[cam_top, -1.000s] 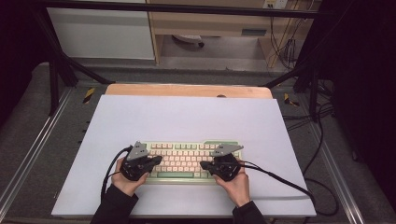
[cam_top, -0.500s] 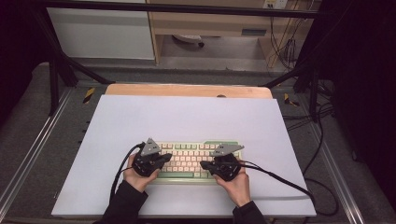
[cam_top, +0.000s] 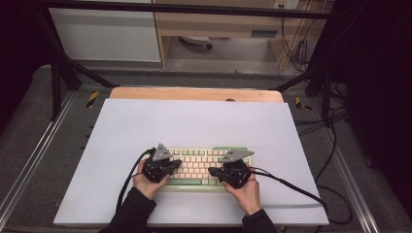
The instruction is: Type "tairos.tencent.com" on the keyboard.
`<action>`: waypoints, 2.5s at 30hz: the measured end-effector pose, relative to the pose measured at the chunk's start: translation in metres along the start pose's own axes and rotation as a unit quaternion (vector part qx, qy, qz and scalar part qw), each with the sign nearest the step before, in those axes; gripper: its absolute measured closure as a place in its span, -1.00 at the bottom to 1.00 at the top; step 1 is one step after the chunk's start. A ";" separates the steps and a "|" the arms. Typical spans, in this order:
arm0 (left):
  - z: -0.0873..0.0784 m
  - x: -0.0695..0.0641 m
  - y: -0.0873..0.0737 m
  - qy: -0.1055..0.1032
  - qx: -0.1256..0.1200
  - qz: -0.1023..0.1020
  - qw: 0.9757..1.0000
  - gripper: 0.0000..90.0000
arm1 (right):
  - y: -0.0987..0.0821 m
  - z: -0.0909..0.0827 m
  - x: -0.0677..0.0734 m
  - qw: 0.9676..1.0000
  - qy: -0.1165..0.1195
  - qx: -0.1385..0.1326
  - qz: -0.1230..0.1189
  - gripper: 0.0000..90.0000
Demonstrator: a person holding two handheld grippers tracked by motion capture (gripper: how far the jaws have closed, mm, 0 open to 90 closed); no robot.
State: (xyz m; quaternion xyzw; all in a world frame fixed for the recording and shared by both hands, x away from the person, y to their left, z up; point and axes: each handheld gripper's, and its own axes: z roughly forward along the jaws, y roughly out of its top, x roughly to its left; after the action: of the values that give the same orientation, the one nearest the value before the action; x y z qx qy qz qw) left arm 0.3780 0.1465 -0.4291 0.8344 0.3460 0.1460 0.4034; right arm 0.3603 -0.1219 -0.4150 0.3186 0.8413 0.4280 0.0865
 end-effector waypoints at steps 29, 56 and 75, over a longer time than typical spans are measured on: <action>-0.011 -0.001 0.000 -0.008 -0.011 0.007 1.000 1.00 | 0.000 -0.002 -0.001 1.000 0.000 -0.002 -0.001 1.00; -0.029 0.015 -0.009 0.006 -0.016 -0.014 1.000 1.00 | 0.000 -0.002 -0.001 1.000 0.000 -0.001 0.000 1.00; -0.023 0.024 -0.014 0.025 -0.002 -0.024 0.999 1.00 | 0.000 -0.001 -0.001 1.000 0.001 -0.001 0.000 1.00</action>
State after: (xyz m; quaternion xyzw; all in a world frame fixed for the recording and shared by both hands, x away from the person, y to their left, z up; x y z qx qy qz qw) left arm 0.3767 0.1819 -0.4266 0.8210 0.3755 0.1583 0.3998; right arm 0.3604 -0.1235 -0.4144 0.3182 0.8411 0.4289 0.0858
